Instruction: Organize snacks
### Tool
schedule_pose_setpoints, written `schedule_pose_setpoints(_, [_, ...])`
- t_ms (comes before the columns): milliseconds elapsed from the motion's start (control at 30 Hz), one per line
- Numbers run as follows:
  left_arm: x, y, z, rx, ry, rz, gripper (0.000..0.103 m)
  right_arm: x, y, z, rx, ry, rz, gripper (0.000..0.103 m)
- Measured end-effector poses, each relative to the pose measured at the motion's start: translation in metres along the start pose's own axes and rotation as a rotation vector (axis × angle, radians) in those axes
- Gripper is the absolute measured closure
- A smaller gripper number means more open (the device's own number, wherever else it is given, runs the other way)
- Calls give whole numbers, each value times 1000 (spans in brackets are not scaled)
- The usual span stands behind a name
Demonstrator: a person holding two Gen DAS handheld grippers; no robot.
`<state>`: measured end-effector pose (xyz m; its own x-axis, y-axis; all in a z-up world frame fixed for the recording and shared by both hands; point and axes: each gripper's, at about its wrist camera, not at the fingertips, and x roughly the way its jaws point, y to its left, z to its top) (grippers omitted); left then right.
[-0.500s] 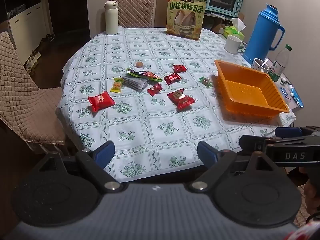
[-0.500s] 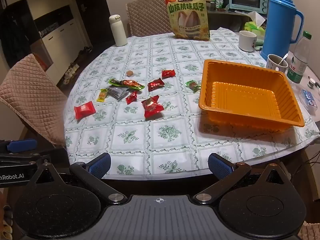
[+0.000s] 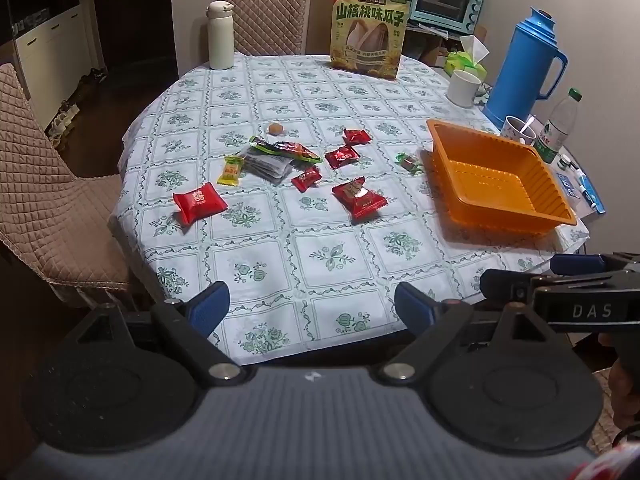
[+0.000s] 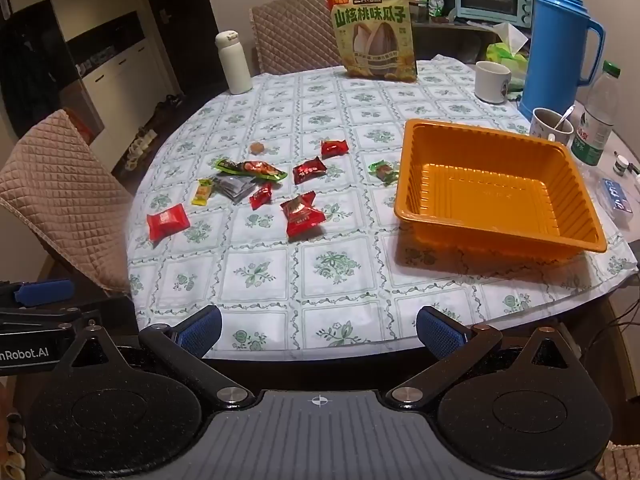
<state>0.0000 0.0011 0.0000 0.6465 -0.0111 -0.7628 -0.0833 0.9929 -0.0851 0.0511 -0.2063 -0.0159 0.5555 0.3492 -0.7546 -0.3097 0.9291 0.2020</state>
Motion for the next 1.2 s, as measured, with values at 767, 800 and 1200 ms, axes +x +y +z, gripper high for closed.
schedule_pose_setpoints(767, [1,-6,1,5,-4,4,14,-3,-4,4,6,-9,-4,0])
schedule_pose_setpoints(800, [1,-7,1,6,-4,4,14,-3,-3,4,6,-9,-4,0])
schedule_pose_setpoints(1200, [1,-6,2,4,-4,3,14,-4,-5,4,8,-13,-4,0])
